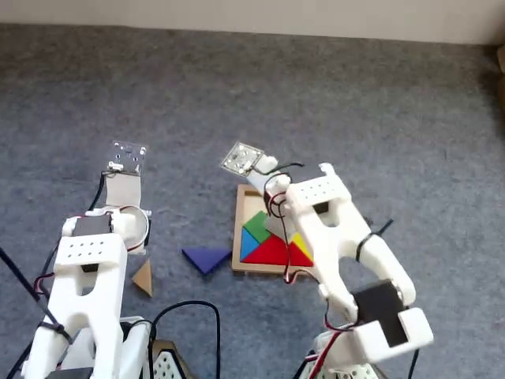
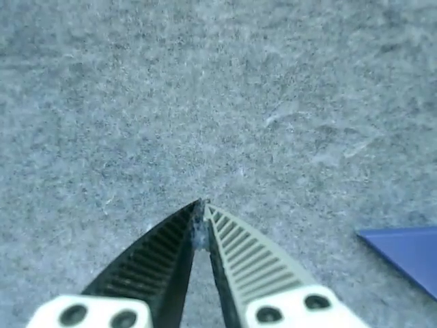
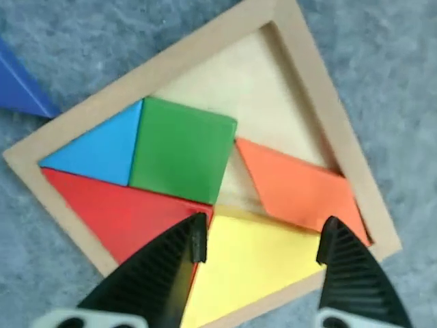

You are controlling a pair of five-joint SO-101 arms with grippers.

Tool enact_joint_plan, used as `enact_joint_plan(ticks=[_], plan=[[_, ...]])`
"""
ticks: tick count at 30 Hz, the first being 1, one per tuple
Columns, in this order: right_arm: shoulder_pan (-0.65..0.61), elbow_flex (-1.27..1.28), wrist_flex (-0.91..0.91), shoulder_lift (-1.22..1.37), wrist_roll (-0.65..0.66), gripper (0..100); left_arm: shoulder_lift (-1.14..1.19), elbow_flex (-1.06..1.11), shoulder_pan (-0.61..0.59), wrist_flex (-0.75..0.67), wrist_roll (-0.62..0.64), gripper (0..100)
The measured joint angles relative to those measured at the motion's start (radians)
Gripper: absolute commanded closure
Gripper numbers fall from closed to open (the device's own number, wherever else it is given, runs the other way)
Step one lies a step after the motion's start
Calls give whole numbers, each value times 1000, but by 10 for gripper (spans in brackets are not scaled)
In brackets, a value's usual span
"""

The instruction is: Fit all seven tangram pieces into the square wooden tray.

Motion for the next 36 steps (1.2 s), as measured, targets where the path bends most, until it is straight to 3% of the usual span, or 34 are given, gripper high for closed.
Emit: enact_joint_plan(ticks=[10,15,23,30,36], plan=[[11,-2,-178,92,9,736,0,0,0,-3,0,993],[21,0,-212,94,83,736,0,0,0,-3,0,993],[75,-3,-219,94,95,736,0,0,0,-3,0,993],[241,-149,-227,-163,94,736,0,0,0,-5,0,993],[269,-107,-227,-330,94,738,-2,6,2,-28,-37,993]])
